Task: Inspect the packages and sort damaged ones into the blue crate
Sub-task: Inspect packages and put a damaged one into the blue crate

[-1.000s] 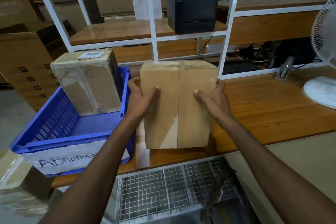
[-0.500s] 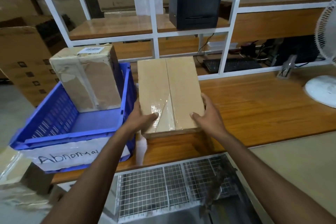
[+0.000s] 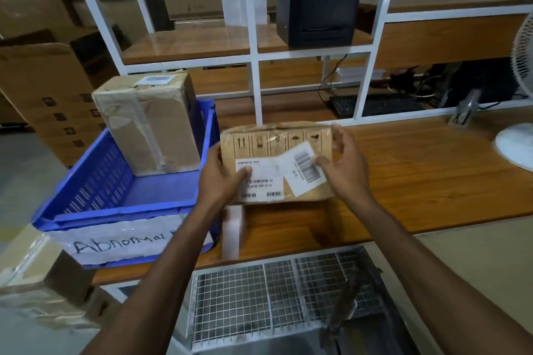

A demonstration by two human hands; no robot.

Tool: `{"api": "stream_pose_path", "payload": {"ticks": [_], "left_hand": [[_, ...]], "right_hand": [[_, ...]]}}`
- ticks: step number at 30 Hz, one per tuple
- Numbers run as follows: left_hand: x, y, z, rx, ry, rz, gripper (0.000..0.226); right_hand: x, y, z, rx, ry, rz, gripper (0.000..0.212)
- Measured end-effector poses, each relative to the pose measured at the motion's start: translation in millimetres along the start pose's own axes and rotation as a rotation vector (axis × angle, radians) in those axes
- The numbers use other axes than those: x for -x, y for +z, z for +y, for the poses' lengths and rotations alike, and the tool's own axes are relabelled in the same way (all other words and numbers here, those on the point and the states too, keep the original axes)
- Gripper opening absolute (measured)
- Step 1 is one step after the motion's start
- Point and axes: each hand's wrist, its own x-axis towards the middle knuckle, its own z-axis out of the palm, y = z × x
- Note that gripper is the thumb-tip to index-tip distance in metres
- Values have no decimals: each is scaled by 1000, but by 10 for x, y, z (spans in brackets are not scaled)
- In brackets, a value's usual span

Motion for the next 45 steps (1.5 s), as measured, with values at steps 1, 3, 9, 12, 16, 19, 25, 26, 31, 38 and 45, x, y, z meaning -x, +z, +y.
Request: {"api": "stream_pose_path", "payload": {"ticks": [1,3,9,12,16,19,25,26,31,38,45], "left_hand": [[-3,-22,107,28,21,28,69],[-48,-62,286,70,41,61,55],[-369,-222,512,103,14,76,61],[-516,-191,560,33,-20,147,66],[-375,-96,577,251,-94,123,67],[-101,53,470,296,-42,46,65],[-103,246,427,510,-190,339,42],[-131,224,412,591,-214,383,43],[-204,297,335,1050,-194,297,50],[-194,222,450,1280,-84,328,39],[-111,-41,819,1258,-6,362,36]], "right_hand": [[-29,-55,-109,-52,-18,27,71],[-90,-160,-291,-179,-56,40,61],[-281,-421,-395,-381,-121,-263,79],[-285,-458,-299,-348,-107,-406,88],[-217,-510,-108,-325,-55,-400,87],[-79,-516,-6,-235,-15,-278,88],[224,-242,-247,-93,-140,-113,67],[266,-181,-336,-45,-190,-109,73],[519,49,-1010,282,-715,100,78],[483,39,-1073,335,-896,45,76],[391,-252,-1108,305,-930,156,84]]}}
